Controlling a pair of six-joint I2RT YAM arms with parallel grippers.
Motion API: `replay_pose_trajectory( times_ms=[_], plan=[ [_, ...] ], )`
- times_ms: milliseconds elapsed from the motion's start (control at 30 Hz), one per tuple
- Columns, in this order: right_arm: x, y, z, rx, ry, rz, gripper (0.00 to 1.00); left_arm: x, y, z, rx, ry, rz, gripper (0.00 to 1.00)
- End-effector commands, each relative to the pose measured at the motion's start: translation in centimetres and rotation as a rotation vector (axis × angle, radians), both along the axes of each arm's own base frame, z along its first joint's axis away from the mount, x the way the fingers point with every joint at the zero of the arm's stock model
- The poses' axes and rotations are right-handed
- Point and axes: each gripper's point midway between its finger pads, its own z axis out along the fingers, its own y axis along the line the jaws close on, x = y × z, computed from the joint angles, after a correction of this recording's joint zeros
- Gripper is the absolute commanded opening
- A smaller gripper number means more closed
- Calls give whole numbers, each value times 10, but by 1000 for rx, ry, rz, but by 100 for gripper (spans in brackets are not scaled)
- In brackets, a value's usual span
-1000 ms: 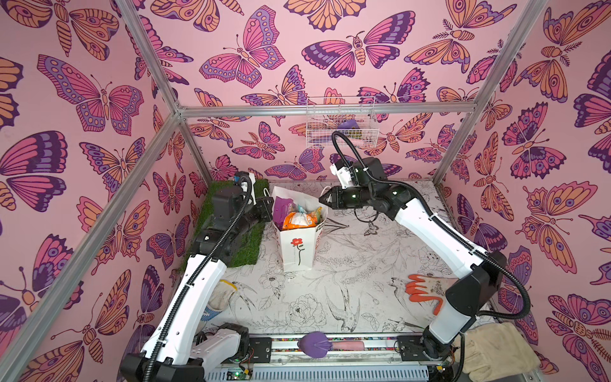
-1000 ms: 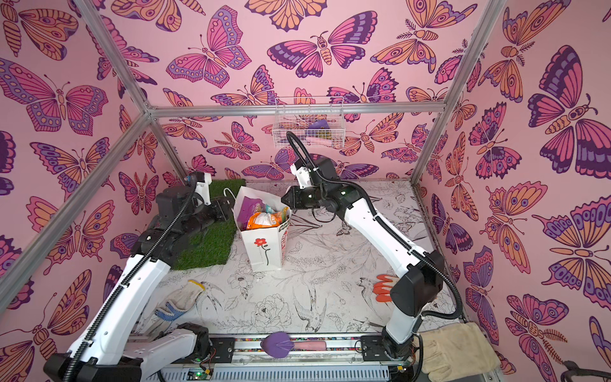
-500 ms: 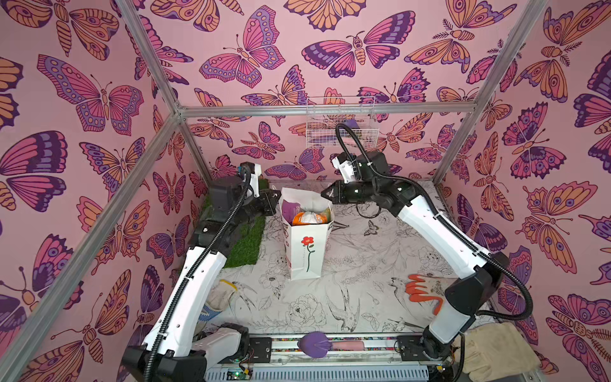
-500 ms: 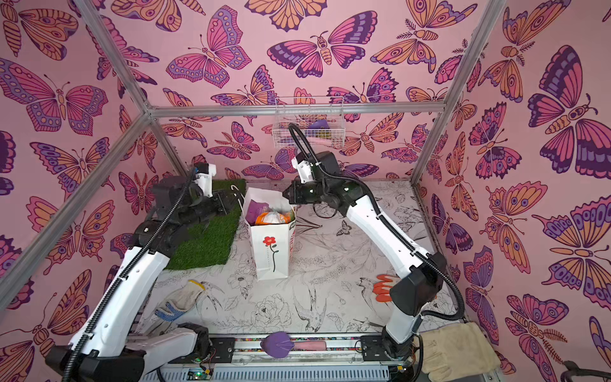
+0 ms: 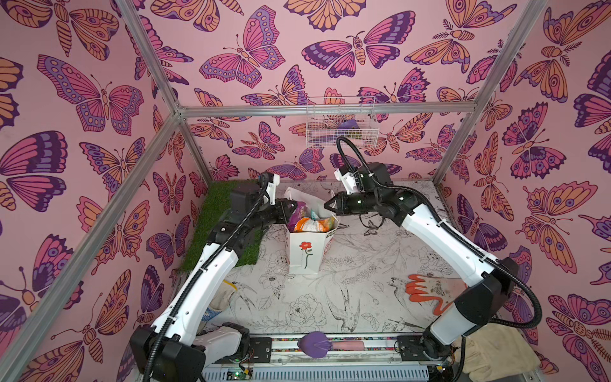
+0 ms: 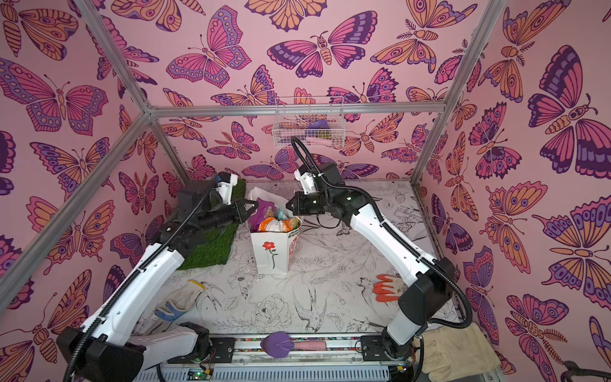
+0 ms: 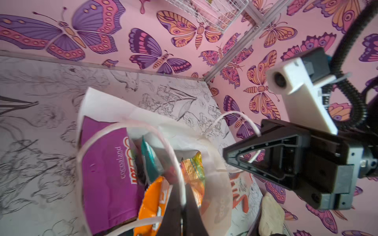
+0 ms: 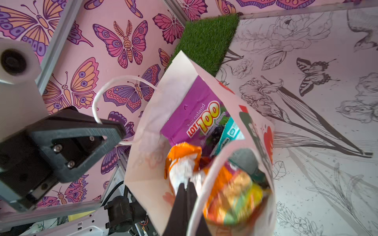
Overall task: Place the snacks into the paper bag
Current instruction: Move the paper bag to the center of the table.
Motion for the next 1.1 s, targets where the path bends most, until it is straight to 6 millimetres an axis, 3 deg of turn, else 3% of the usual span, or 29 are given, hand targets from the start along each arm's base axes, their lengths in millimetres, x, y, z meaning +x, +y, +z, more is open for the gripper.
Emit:
replay_pose_trajectory(
  times_ms=[0,33,100,233,300,333,467,533,600,667,767,867,1067],
  plan=[
    [-11,9,97,157,-194,43,1,-13,-11,86,-79,-218,-61,0],
    [-16,9,111,166,-236,46,1,-16,-12,99,-84,-249,-64,0],
    [-19,8,114,165,-272,37,2,-15,-12,100,-82,-251,-57,0],
    [-10,10,46,89,-161,13,1,1,-22,23,-67,-92,-55,0],
    [-8,14,26,75,-104,25,1,4,-29,1,-75,-37,-76,0],
    [-8,17,27,78,-91,37,1,4,-31,3,-81,-37,-85,0],
    [-9,17,76,116,-173,54,1,-1,-30,59,-94,-162,-100,0],
    [-6,13,94,115,-234,32,2,0,-26,77,-84,-207,-83,0],
    [1,9,100,98,-263,5,2,3,-28,80,-84,-213,-86,0],
    [6,9,101,102,-249,5,2,16,-36,63,-75,-165,-103,0],
    [8,11,106,112,-239,19,2,18,-42,66,-85,-163,-128,0],
    [10,12,92,100,-221,18,3,20,-41,59,-77,-158,-114,0],
    [16,8,27,22,-114,9,5,20,-42,14,-70,-77,-110,0]
  ],
)
